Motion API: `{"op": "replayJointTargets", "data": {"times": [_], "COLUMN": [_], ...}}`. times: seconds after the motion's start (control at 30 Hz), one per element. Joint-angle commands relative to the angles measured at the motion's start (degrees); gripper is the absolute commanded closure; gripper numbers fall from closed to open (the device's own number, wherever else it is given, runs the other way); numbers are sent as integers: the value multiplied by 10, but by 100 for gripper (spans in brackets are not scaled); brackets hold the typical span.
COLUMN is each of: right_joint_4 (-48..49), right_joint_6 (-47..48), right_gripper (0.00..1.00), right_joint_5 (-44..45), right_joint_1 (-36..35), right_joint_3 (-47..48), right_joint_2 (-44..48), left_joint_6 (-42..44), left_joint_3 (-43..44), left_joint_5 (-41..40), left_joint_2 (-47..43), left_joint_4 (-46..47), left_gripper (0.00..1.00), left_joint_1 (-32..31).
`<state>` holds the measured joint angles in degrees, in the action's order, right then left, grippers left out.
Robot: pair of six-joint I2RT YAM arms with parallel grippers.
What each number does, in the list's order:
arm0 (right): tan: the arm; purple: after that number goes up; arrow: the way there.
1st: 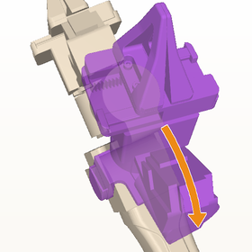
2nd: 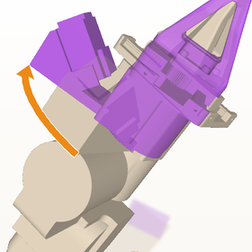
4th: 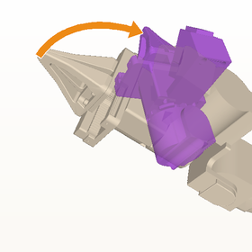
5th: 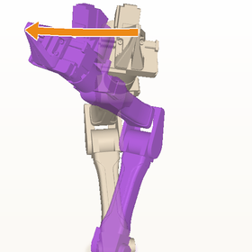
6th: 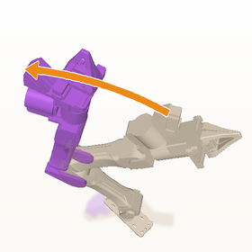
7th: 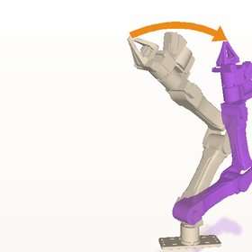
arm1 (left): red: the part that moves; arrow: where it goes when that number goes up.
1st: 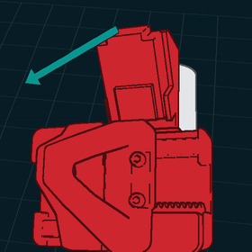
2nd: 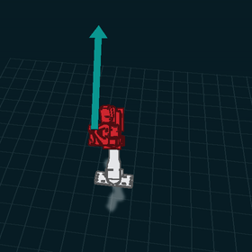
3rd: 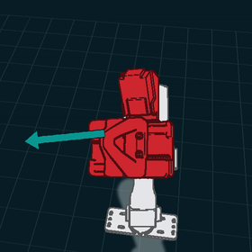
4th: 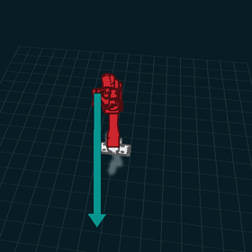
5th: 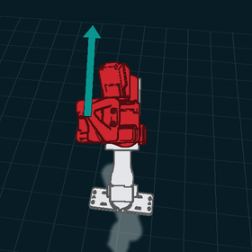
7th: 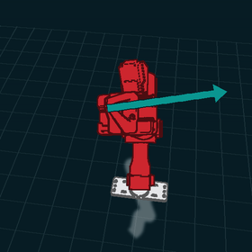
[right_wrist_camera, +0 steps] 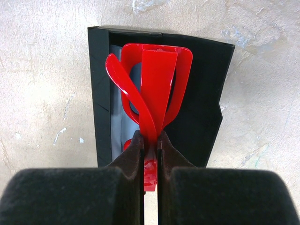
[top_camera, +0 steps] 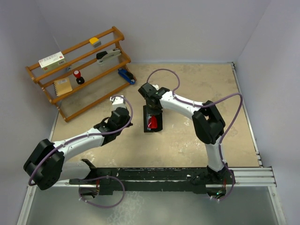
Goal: Organize the sunglasses
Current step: Place the sunglasses in the sunglasses case.
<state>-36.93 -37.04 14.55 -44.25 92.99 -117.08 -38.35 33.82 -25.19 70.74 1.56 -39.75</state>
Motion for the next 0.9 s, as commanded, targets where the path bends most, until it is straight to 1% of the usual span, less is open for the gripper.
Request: {"op": "replayJointTargets", "data": {"times": [0.0,0.53,0.87], "right_joint_4": [3,1,4], "right_joint_6": [-10,-16,-29], "right_gripper": [100,100,100], "right_joint_5": [19,20,-6], "right_joint_1": [-3,-2,-3], "right_joint_3": [19,49,32], "right_joint_2": [5,-40,-51], "left_joint_6": [2,4,5], "left_joint_3": [-7,-9,-8], "left_joint_5": [4,5,4], "left_joint_2": [-13,-19,-19], "left_joint_4": [17,14,15], "left_gripper": [94,94,94], "left_joint_1": [4,4,4]}}
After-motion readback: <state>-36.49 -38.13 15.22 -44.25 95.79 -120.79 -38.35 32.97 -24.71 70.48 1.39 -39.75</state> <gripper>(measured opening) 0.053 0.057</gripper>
